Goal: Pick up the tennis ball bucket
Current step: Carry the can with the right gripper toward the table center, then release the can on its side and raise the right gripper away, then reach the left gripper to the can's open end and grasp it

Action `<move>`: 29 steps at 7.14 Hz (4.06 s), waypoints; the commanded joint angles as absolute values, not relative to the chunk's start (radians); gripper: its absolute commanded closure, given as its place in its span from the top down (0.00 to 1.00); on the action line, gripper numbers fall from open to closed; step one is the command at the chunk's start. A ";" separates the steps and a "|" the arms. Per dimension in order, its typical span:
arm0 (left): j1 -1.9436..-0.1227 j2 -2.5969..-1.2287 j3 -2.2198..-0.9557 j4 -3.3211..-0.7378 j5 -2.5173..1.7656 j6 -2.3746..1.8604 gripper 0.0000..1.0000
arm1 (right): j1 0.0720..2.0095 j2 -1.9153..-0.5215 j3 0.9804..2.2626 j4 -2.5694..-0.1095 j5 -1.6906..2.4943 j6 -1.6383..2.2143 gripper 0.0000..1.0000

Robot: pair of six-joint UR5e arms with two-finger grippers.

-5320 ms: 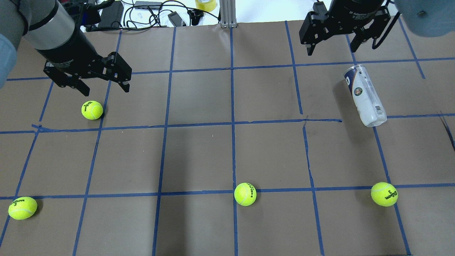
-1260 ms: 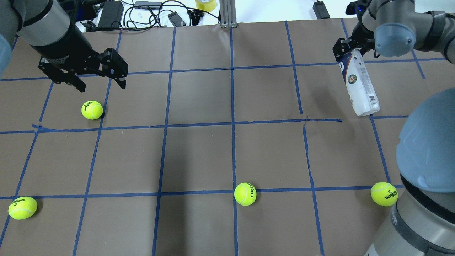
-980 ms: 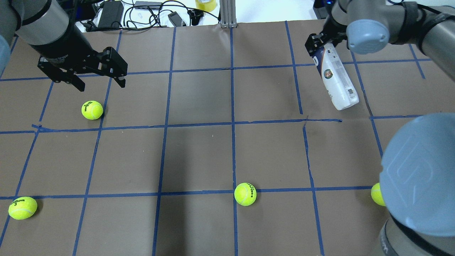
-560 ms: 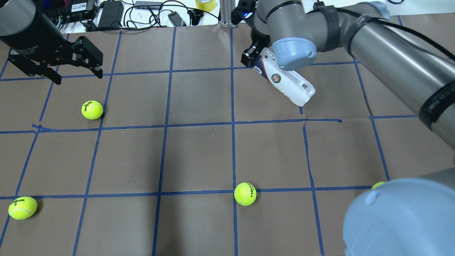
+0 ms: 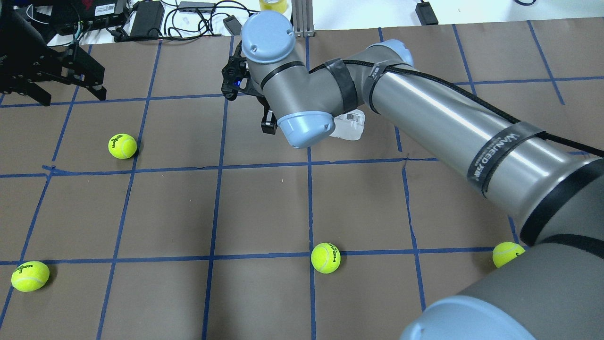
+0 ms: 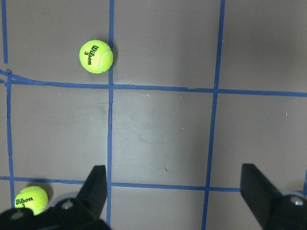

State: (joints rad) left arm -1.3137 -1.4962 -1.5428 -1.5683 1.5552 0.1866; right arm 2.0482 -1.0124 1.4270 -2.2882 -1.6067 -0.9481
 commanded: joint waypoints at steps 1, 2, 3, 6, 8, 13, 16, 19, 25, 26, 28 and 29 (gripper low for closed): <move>-1.301 -1.496 -1.542 -1.568 1.552 0.190 1.00 | 2.104 -0.954 1.428 -2.341 -1.582 -0.997 0.56; -1.301 -1.496 -1.542 -1.568 1.552 0.190 1.00 | 2.118 -0.947 1.428 -2.341 -1.578 -0.976 0.58; -1.301 -1.496 -1.542 -1.566 1.554 0.190 1.00 | 2.120 -0.940 1.430 -2.347 -1.582 -0.991 0.65; -1.301 -1.496 -1.542 -1.566 1.552 0.190 1.00 | 2.122 -0.905 1.430 -2.454 -1.580 -1.011 1.00; -1.301 -1.496 -1.543 -1.566 1.551 0.190 1.00 | 2.085 -0.961 1.414 -2.451 -1.534 -1.008 0.98; -1.301 -1.496 -1.552 -1.574 1.543 0.187 1.00 | 1.585 -1.256 1.420 -1.949 -1.281 -0.941 1.00; -1.296 -1.520 -1.639 -1.553 1.519 0.210 1.00 | 1.520 -1.444 1.430 -1.746 -1.508 -0.613 1.00; -1.298 -1.673 -1.827 -1.182 1.233 0.122 1.00 | 1.522 -1.532 1.422 -1.600 -1.526 -0.104 1.00; -1.319 -1.986 -1.829 -0.900 0.849 0.058 1.00 | 1.629 -1.554 1.433 -1.557 -1.640 0.167 1.00; -1.348 -2.015 -1.829 -0.873 0.829 0.057 1.00 | 1.618 -1.549 1.434 -1.560 -1.634 0.158 1.00; -1.397 -2.072 -1.829 -0.813 0.825 0.057 1.00 | 1.592 -1.548 1.434 -1.554 -1.632 0.182 1.00; -1.414 -2.097 -1.829 -0.813 0.827 0.055 1.00 | 1.585 -1.552 1.436 -1.543 -1.635 0.186 1.00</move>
